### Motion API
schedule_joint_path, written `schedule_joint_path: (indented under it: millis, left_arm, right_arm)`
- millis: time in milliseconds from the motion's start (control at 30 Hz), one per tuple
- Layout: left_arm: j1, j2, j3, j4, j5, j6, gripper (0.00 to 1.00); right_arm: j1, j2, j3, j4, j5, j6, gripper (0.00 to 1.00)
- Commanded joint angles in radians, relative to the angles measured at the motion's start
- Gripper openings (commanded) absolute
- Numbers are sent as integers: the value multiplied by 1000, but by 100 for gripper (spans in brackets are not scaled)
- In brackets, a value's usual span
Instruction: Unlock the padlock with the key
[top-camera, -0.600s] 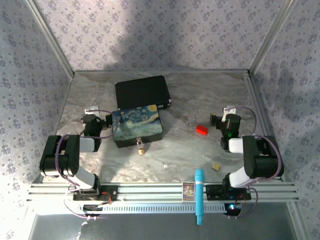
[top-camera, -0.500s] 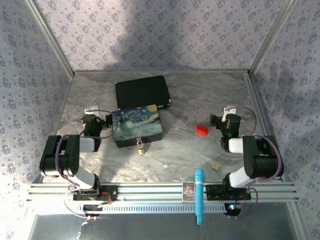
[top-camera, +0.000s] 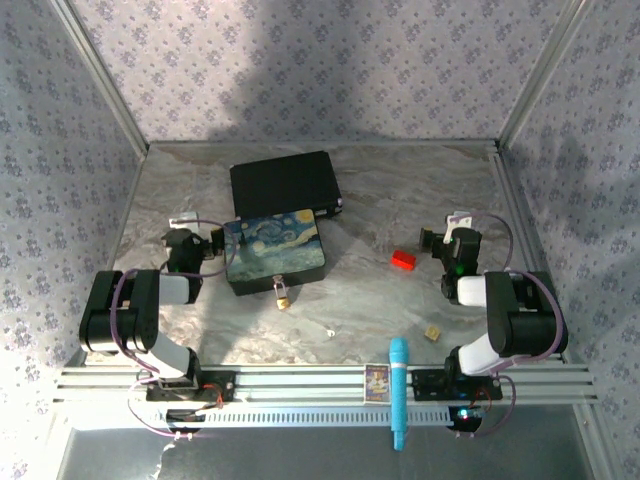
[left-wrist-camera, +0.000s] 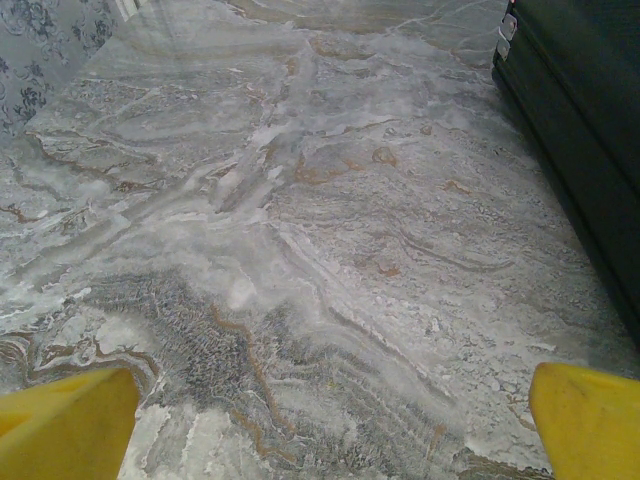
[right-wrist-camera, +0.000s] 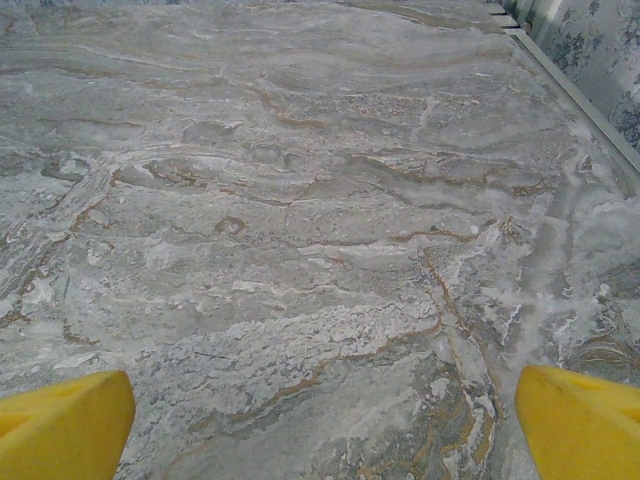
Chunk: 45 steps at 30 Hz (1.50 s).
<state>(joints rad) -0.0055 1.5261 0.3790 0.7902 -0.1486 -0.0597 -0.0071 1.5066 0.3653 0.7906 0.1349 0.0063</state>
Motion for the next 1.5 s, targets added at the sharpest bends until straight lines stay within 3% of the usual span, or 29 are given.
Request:
schedule_joint_path:
  millis: [0,867,933,1200,1367,1467]
  left_arm:
    - [7,7,24,41,9,14,100]
    - [6,7,24,43,9,14,100]
    - [7,-2,22,43,-32,1,100]
    - [12,-322,156,-430,-209,-117,100]
    - [35,-444,315,-829,-111,-431,100]
    - [35,-523,333,-960,19,-570,100]
  right_arm:
    - [-8,13,21,21,14,-14,99]
    - [-8,11,20,22,11,-13,99]
    - [-10,3,18,25,6,-14,99]
    - [-6,-296,101,-332,20,19,99]
    - [-24,-482,242,-753,-74,189,99]
    - [-31,-544,276,-887,-259,220,99]
